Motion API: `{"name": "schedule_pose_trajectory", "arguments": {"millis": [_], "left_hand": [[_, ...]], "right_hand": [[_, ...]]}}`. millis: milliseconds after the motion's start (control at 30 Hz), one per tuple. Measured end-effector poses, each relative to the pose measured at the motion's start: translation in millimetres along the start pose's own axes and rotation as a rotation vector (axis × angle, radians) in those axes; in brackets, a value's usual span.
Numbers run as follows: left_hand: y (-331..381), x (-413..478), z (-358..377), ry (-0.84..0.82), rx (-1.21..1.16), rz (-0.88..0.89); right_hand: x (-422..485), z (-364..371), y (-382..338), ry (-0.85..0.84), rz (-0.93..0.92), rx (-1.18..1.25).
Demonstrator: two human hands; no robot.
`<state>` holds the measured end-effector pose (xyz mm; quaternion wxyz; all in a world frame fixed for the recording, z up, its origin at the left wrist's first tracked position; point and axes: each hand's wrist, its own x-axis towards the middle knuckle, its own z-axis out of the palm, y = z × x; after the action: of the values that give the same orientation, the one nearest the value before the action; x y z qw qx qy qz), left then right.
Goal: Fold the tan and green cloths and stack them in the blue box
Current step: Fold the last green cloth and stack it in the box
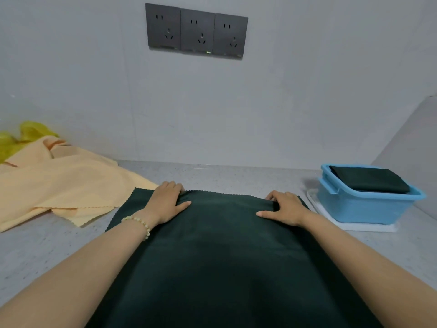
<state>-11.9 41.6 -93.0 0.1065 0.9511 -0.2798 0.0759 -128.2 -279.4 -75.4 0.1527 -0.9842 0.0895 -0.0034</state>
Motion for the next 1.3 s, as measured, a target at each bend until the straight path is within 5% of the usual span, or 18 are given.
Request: {"name": "schedule_pose_trajectory", "arguments": {"millis": [133, 267, 533, 767, 1067, 1300], "left_hand": [[-1.1, -7.6, -5.9, 0.093, 0.003, 0.136], [-8.9, -22.4, -25.4, 0.092, 0.084, 0.258], [9.2, -82.2, -83.0, 0.358, 0.227, 0.510], [21.3, -163.2, -92.9, 0.303, 0.241, 0.670], [27.8, -222.2, -68.9, 0.234, 0.185, 0.601], [29.5, -233.5, -50.1, -0.070, 0.104, 0.362]], "right_hand": [[-8.6, -2.5, -4.8, 0.043, -0.096, 0.065], [-24.3, -5.8, -3.2, 0.186, -0.172, -0.112], [-100.1, -37.6, -16.4, 0.435, -0.353, -0.289], [-199.1, -25.4, -24.4, 0.539, -0.557, -0.362], [-251.3, 5.2, -20.3, 0.489, -0.544, -0.368], [-259.9, 19.2, -16.0, 0.483, -0.548, -0.381]]}}
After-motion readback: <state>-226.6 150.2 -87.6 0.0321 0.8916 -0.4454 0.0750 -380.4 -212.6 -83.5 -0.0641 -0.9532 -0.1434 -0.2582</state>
